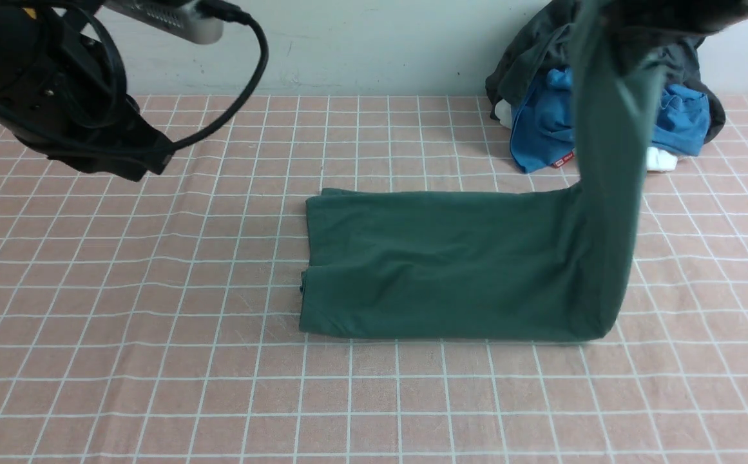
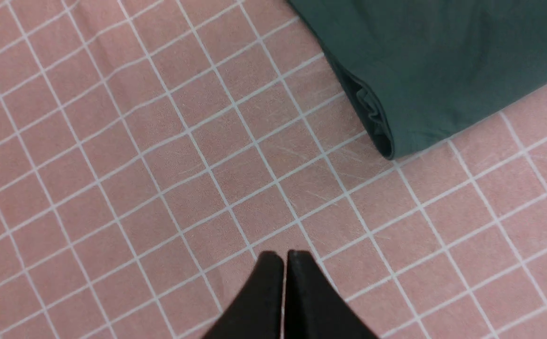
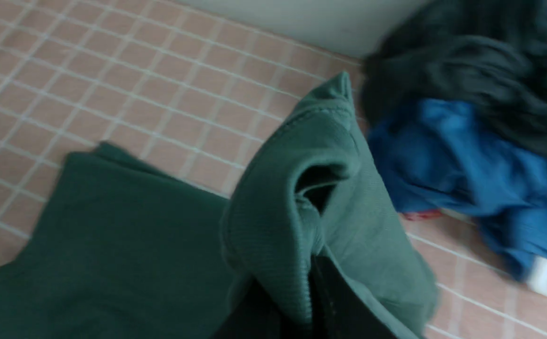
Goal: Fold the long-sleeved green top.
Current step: Use the right arm to drag the right edge of the fabric to the left and folds it over the left edge
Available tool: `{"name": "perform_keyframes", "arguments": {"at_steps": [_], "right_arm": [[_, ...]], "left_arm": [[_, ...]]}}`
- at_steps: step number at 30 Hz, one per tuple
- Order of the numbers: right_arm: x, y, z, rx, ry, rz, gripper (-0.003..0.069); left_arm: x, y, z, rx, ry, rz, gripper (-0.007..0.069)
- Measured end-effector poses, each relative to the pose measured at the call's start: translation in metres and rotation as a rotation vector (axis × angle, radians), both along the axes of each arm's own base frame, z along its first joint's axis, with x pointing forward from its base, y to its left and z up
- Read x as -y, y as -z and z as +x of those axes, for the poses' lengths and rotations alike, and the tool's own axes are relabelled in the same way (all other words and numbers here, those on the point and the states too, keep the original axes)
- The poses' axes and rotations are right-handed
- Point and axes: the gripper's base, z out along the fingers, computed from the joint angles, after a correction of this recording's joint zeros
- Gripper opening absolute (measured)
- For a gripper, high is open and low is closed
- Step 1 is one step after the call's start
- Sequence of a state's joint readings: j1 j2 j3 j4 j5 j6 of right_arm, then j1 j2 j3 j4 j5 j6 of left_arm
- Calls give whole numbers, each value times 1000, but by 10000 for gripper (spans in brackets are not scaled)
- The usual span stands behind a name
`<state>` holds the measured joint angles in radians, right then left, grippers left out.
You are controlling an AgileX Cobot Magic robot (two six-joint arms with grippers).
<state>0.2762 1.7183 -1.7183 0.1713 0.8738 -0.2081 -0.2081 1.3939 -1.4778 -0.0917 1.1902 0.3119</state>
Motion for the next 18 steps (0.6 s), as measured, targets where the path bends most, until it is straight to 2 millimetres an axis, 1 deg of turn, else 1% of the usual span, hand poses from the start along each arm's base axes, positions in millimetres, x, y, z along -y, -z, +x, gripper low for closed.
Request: {"name": "perform_keyframes", "arguments": {"at_steps": [1, 2, 5, 7, 10, 12, 13, 14, 15, 16, 17, 18], "right_arm": [[-16, 9, 4, -13, -33, 0, 30], [-40, 24, 8, -34, -83, 3, 30], [-85, 70, 19, -92, -151, 18, 30], [-110, 97, 23, -129, -178, 46, 30], [-133, 124, 25, -172, -191, 97, 46], [-141, 133, 25, -185, -196, 126, 75], [-142, 134, 25, -186, -197, 134, 86], [-146, 135, 25, -180, -210, 152, 136], [-148, 133, 25, -173, -222, 172, 202], [-149, 132, 24, -161, -234, 173, 233], [-149, 129, 24, -149, -248, 178, 297], [-149, 128, 24, -146, -252, 177, 308]], "left_arm": [[0, -4, -6, 2, 3, -12, -3], [-1, -8, -14, 10, 6, -27, -3], [-1, -11, -34, 19, 16, -69, -3], [-3, -9, -47, 16, 22, -81, -3], [-6, -3, -63, 5, 21, -79, -3], [-8, 2, -71, -1, 21, -78, -3], [-8, 2, -73, -2, 21, -78, -3], [-10, 5, -82, -2, 21, -78, -3], [-12, 8, -88, -6, 21, -76, -3], [-13, 9, -92, -1, 21, -76, -3], [-14, 11, -97, -1, 21, -71, -3], [-14, 11, -97, -1, 21, -71, -3]]}}
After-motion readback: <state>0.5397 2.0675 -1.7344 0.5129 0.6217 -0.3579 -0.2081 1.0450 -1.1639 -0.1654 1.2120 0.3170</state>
